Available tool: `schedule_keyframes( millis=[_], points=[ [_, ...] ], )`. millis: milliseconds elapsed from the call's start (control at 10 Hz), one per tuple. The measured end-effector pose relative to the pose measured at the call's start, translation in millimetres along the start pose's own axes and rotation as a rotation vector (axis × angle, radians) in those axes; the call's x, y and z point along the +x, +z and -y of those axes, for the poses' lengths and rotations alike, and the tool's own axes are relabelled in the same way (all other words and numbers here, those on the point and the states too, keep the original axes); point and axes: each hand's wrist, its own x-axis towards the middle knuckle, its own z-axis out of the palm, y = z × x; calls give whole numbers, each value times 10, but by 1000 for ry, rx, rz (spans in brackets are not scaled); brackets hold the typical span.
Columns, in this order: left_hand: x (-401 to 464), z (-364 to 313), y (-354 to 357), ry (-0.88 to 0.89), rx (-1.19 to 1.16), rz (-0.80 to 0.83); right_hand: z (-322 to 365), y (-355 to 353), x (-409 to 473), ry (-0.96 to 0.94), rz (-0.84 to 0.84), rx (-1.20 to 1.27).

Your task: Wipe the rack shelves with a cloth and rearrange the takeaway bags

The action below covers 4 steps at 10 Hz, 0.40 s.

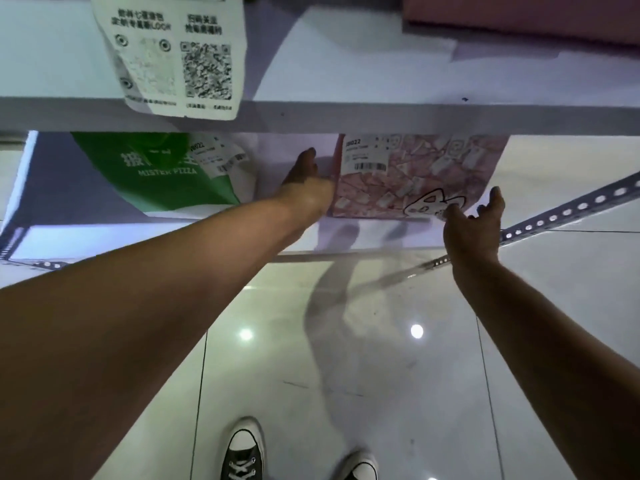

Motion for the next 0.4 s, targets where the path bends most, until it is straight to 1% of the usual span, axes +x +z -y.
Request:
schedule_keyframes(
  millis=[100, 200, 300, 400],
  points=[
    [68, -98, 58, 11, 33, 60, 27, -84, 82, -62, 108, -15],
    [114, -169, 124, 51, 84, 253, 22, -132, 166, -118, 208, -62],
    [76, -163, 191, 59, 113, 257, 35, -172, 169, -126, 236, -64],
    [59, -215, 288, 34, 93, 24, 74, -207, 151, -111, 258, -12]
  ],
)
